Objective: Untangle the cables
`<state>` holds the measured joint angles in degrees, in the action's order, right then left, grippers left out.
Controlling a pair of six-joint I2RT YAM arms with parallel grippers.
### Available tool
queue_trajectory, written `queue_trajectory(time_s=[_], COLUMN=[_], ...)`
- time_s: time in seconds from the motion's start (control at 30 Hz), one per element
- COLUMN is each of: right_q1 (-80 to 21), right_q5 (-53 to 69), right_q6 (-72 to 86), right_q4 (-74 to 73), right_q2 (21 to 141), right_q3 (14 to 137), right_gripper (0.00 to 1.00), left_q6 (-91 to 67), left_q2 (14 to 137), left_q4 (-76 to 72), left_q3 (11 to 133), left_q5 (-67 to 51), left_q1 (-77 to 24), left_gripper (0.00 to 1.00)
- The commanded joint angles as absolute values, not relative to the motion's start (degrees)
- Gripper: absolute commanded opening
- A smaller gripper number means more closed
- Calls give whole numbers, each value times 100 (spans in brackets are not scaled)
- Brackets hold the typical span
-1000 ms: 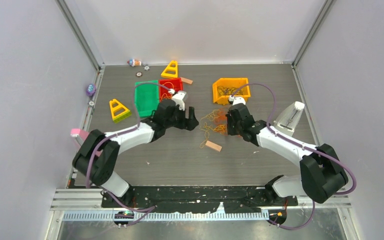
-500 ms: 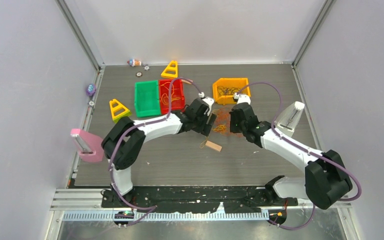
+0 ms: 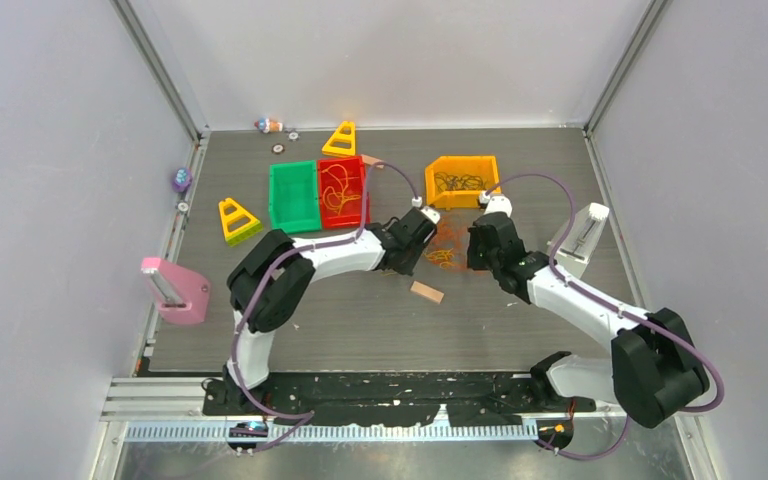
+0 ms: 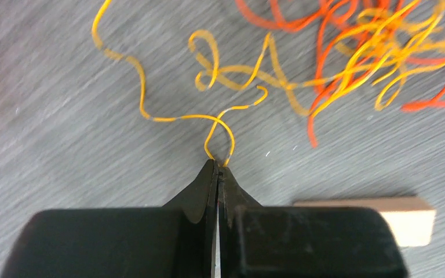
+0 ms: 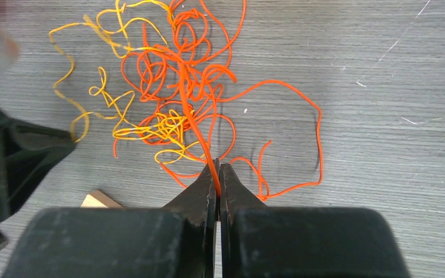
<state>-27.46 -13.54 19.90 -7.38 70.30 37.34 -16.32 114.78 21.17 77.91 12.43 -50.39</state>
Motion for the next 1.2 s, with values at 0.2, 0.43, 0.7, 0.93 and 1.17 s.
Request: queue_trajectory(time_s=[0.2, 0.43, 0.7, 0.93, 1.17], right_q1=[-2592, -2385, -2381, -2395, -2405], right_q5=[-1727, -1752, -961, -912, -1070], right_q6=[2414, 2572, 2318, 2324, 2333], right_q4=[-299, -235, 473, 435, 483], right_q2=[7293, 7288, 7335, 7910, 7874], right_q3=[3538, 3409, 3222, 3508, 3478], right_gripper=[5, 65, 96, 95, 96], left_q6=[-1876, -2207, -1880, -1659, -1402], left_q2=[8902, 7596, 8768, 9785, 10563], left_q4=[1872, 1326, 1807, 1799, 2002], left_q3=[6224, 5263, 6089, 6649, 7245], left_q5=[1315, 528, 778, 1147, 1380], left_q1=[-4313, -3255, -4080, -4599, -4802], left_gripper=[0, 1, 82, 89, 84])
